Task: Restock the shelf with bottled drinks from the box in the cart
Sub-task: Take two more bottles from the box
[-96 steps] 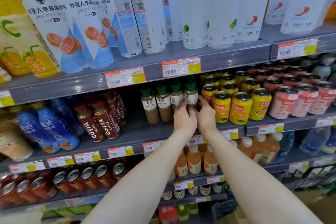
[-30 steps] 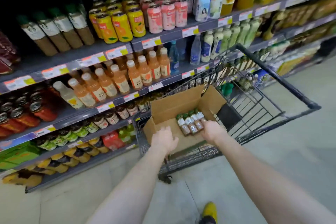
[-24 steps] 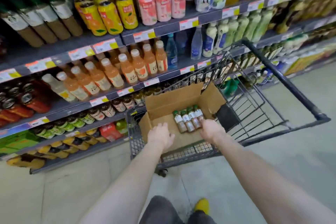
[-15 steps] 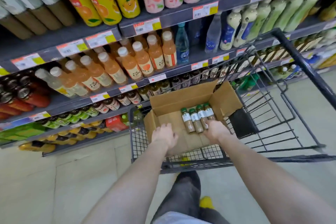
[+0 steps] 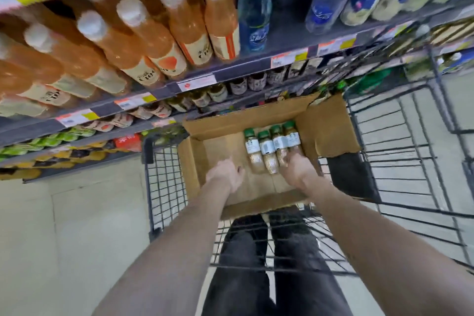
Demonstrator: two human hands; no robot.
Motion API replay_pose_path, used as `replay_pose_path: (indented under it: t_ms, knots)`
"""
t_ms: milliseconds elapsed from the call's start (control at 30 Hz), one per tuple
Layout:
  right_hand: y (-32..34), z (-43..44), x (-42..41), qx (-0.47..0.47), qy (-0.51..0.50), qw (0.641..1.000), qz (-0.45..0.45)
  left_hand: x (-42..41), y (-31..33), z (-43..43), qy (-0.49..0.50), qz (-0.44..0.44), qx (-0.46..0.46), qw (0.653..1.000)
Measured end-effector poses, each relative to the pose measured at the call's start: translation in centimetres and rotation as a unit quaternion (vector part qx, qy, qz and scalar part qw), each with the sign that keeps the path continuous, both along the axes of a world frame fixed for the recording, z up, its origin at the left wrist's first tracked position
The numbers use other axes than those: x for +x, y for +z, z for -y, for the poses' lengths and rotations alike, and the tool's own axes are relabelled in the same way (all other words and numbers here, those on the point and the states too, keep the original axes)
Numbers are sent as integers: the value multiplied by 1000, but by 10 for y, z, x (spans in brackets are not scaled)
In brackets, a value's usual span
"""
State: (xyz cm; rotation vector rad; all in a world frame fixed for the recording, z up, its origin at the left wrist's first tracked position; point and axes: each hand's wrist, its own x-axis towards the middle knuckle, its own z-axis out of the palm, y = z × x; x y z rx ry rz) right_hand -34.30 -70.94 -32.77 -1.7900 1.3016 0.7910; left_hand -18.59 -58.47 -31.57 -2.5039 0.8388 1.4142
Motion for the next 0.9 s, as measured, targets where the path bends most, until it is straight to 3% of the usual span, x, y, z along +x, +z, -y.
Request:
replay_pose_path:
  t_ms: [167, 500, 700, 900]
  knots:
    - [-67, 15, 13, 36, 6, 999, -16, -8, -63, 6, 92, -30, 25, 995]
    - [-161, 25, 32, 58, -25, 997, 39, -15, -150, 36, 147, -36, -6, 988]
    - [-196, 17, 35, 61, -105, 987, 108, -1, -209, 46, 252, -25, -32, 967]
    - [-229, 16, 56, 20, -138, 985, 102, 12, -248, 39, 360, -18, -79, 929]
